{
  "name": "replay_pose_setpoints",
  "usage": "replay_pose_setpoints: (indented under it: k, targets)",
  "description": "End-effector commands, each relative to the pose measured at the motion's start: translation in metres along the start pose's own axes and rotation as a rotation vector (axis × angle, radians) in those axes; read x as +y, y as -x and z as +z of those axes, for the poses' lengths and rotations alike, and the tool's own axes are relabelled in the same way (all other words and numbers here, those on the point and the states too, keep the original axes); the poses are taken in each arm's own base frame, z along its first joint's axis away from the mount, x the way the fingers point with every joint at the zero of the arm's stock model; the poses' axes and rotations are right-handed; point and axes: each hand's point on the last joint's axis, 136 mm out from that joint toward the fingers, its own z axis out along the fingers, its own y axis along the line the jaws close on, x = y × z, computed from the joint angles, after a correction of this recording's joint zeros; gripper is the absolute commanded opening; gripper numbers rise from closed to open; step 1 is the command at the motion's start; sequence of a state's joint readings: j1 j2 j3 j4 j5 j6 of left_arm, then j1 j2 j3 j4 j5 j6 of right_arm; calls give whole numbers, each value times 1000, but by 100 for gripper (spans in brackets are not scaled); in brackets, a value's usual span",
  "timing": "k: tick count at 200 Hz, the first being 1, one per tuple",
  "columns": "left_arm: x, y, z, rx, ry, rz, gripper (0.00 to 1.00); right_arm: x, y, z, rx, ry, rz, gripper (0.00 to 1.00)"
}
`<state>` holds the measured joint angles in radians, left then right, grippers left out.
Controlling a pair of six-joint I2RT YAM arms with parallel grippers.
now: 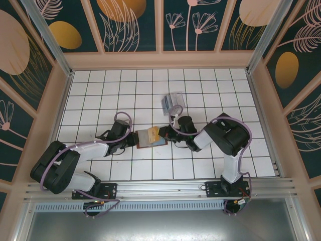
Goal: Put the credit cards into the card holder
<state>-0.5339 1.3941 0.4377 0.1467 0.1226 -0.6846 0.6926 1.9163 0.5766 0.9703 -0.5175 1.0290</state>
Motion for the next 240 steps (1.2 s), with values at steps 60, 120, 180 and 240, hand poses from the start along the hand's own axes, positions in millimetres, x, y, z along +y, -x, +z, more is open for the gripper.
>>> replay_pose_setpoints:
  k: [60,120,180,240]
  targets:
    - [3,-13,3,38,-8,15,27,0,-17,4,15,-15,-17,0]
    - [7,-11,3,28,12,3,25,0,-24,4,58,-17,-30,0]
    - [4,-12,6,43,4,-6,23,0,-35,13,112,25,8,0]
    - [0,-11,8,57,-6,-8,22,10,-39,25,143,0,-27,10]
